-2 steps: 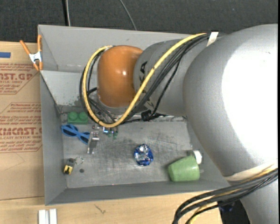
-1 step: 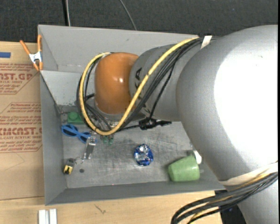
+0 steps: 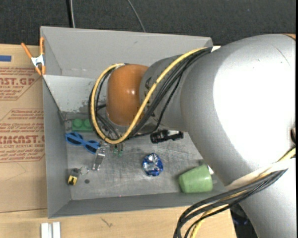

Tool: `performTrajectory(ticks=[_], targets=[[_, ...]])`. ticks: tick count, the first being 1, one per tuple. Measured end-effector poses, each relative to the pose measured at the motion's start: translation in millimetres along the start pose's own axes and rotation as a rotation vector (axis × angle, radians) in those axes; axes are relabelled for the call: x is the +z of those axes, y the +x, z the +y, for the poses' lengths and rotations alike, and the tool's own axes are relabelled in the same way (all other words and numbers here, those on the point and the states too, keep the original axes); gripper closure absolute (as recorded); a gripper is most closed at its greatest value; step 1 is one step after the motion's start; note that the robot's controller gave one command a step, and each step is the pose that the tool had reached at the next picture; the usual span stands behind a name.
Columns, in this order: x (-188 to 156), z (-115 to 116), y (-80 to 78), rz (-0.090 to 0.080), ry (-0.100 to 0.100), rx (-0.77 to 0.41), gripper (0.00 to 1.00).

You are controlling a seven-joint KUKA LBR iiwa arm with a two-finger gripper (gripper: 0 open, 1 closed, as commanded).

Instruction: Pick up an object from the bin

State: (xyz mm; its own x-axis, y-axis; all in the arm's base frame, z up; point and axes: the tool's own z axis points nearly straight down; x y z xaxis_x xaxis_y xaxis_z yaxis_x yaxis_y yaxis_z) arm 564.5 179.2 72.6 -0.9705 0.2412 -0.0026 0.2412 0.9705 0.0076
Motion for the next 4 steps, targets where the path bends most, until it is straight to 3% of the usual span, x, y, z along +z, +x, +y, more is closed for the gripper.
performTrajectory(ticks=[1,2,3,4], targets=[[-3,3,-0.7,-0.001,0.002,-0.003,0.00],[-5,3,-3.9,-0.012,-0.002,-0.001,1.00],[-13,5,-3.7,0.001,0.005,-0.002,1.00],[-90,7,-5.4,-0.005,0.002,-0.004,1.00]])
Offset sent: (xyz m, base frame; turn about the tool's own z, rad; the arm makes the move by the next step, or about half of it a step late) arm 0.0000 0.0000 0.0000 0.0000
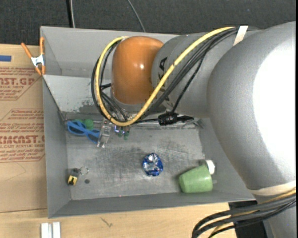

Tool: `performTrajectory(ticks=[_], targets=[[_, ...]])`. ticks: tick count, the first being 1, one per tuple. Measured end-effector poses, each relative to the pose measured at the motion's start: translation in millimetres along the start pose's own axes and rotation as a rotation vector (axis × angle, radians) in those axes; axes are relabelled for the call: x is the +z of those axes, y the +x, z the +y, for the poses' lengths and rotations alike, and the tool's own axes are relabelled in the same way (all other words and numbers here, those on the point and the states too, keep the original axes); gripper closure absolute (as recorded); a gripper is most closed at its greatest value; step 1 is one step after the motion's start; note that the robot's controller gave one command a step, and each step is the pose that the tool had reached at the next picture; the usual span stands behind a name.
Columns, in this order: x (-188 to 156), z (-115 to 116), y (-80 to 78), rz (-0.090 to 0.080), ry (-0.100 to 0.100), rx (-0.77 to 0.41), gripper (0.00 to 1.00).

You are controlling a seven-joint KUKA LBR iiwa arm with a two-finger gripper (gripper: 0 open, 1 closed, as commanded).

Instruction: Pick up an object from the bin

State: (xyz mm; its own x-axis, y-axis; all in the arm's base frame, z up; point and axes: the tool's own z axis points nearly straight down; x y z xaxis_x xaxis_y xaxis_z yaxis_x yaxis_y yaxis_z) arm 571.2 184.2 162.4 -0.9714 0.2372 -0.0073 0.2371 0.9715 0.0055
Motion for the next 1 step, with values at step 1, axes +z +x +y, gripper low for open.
performTrajectory(ticks=[1], targets=[[-34.2,1.5,-0.9,0.003,0.001,-0.002,1.00]])
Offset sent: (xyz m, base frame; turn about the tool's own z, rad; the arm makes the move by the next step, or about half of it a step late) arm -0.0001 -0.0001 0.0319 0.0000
